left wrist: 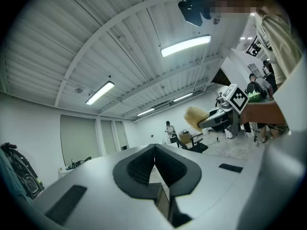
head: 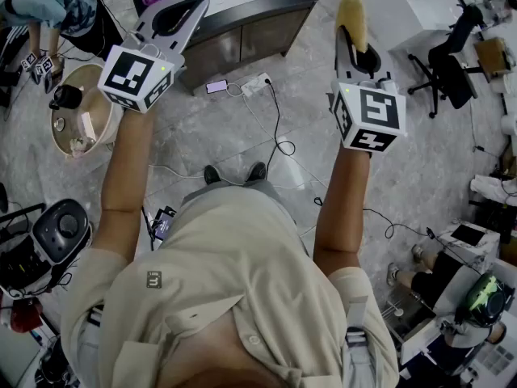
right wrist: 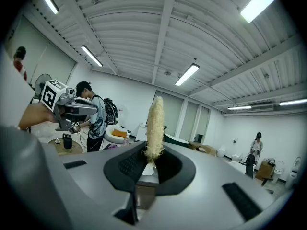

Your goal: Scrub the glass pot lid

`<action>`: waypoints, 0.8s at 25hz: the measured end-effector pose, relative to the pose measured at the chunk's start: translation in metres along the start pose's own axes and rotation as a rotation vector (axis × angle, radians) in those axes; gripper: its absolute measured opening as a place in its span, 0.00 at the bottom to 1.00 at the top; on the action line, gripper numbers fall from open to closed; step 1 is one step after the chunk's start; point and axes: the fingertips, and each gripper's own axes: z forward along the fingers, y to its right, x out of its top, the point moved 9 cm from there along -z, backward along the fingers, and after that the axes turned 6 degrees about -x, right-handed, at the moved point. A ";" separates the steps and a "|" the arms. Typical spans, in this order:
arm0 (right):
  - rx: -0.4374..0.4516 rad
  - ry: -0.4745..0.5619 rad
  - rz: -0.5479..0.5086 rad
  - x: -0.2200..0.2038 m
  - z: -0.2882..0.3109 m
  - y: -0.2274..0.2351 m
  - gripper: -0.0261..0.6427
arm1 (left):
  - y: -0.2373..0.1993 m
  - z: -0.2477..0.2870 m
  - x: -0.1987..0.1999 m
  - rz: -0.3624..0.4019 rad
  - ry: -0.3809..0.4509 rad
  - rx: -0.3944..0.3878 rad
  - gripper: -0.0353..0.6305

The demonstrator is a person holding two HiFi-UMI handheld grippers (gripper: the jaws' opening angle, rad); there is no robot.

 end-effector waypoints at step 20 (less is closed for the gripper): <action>0.078 0.043 0.076 -0.034 0.035 0.106 0.11 | 0.035 0.093 0.005 0.002 -0.042 0.063 0.08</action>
